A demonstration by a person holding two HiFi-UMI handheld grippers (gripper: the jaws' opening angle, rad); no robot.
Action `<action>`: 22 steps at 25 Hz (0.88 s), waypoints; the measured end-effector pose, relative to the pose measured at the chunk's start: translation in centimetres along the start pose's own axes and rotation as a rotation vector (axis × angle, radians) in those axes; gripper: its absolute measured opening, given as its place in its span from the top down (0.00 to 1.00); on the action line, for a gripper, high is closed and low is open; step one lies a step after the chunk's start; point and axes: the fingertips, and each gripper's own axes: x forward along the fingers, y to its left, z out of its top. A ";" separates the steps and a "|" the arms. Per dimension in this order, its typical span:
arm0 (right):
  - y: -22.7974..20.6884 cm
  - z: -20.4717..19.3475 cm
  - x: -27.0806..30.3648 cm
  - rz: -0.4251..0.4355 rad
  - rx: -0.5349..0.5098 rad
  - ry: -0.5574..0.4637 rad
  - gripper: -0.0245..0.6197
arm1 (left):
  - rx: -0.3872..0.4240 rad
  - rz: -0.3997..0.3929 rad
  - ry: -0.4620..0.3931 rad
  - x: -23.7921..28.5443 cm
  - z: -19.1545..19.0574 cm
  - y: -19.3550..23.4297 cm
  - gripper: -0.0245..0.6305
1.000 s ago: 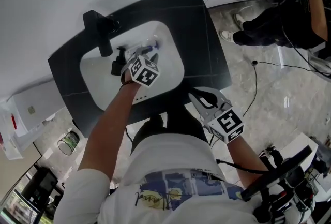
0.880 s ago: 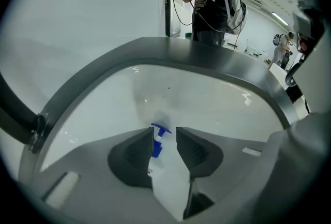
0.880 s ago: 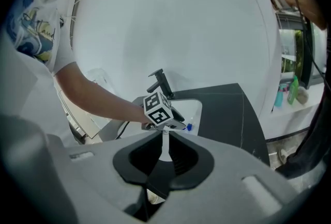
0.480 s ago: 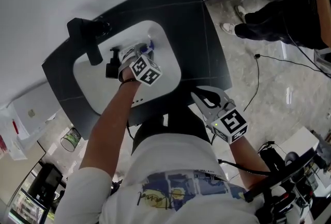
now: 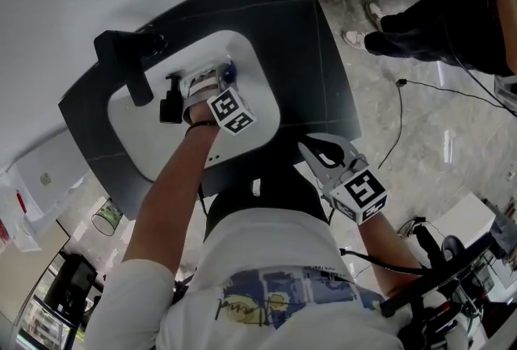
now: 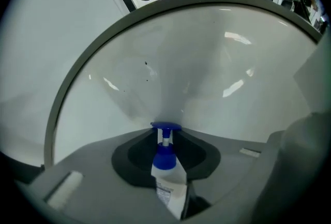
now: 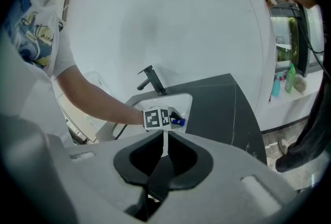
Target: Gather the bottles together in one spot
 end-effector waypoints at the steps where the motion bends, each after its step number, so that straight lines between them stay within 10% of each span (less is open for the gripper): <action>1: -0.1 0.0 0.0 -0.002 0.001 0.000 0.92 | -0.001 0.002 -0.004 -0.1 0.1 0.1 0.82; 11: 1.0 0.5 0.6 0.009 -0.025 0.001 0.92 | -0.051 0.016 -0.114 -3.2 1.5 1.3 0.84; 22: 4.4 1.3 1.8 0.045 -0.101 0.018 0.92 | -0.304 0.064 -0.323 -8.7 0.8 3.2 0.84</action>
